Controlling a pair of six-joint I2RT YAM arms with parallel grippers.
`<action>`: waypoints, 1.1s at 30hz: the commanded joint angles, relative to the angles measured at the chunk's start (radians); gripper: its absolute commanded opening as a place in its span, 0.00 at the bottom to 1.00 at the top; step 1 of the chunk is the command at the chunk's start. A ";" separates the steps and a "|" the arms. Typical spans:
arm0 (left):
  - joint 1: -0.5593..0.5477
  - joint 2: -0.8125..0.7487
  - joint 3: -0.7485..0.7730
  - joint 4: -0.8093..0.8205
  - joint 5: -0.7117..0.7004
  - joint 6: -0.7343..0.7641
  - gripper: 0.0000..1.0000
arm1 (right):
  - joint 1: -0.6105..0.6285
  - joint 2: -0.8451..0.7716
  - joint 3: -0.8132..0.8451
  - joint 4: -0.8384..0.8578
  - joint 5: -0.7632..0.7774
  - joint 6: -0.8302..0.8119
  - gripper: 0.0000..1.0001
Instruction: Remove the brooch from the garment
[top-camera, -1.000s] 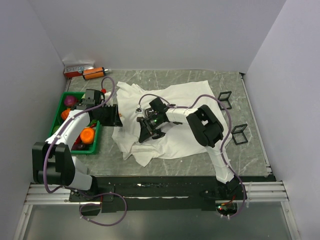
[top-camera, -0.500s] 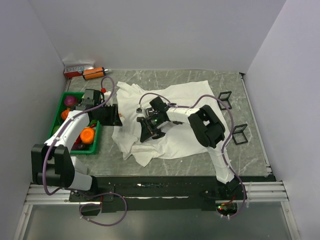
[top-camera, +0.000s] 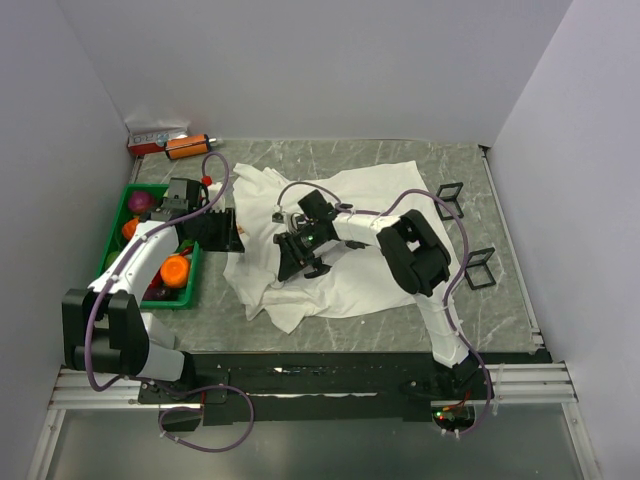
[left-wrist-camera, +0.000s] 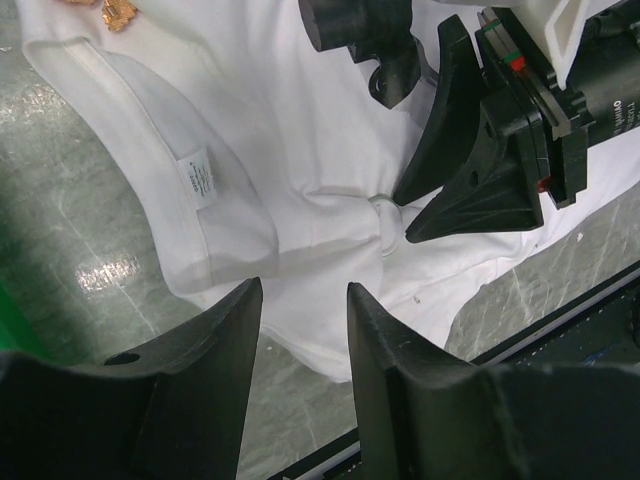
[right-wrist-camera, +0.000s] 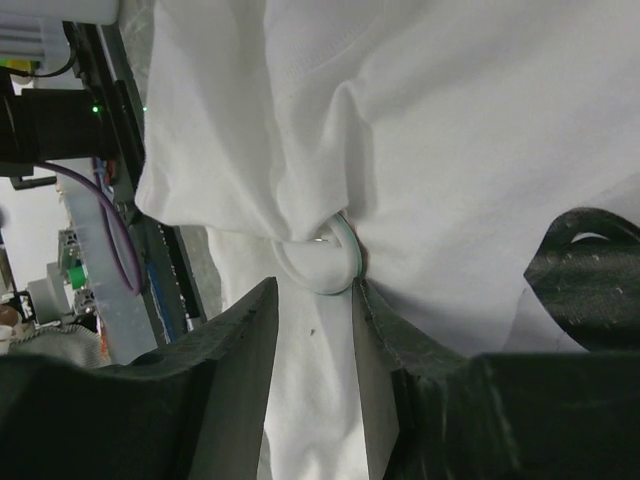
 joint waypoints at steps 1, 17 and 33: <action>0.003 -0.005 0.029 0.007 0.016 0.019 0.45 | 0.004 0.013 0.054 0.028 -0.034 0.018 0.43; 0.003 0.014 0.036 0.002 0.028 0.028 0.45 | -0.009 0.013 0.060 0.019 -0.022 0.013 0.43; 0.003 0.009 0.049 -0.013 0.024 0.035 0.45 | -0.009 0.042 0.074 -0.027 0.064 -0.001 0.45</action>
